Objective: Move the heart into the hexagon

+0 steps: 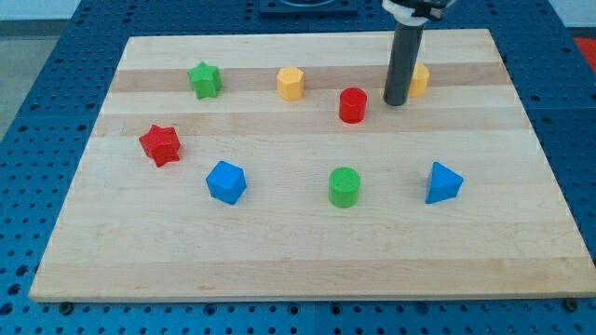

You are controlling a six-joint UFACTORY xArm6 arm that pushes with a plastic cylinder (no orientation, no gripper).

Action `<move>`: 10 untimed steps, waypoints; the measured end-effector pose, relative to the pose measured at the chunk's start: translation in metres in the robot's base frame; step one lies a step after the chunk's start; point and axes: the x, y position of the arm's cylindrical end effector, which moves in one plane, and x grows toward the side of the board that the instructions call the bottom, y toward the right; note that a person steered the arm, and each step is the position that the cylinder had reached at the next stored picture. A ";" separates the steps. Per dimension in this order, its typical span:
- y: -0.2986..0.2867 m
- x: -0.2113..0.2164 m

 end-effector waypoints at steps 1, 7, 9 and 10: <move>0.056 0.000; -0.017 -0.034; -0.095 -0.034; -0.099 -0.034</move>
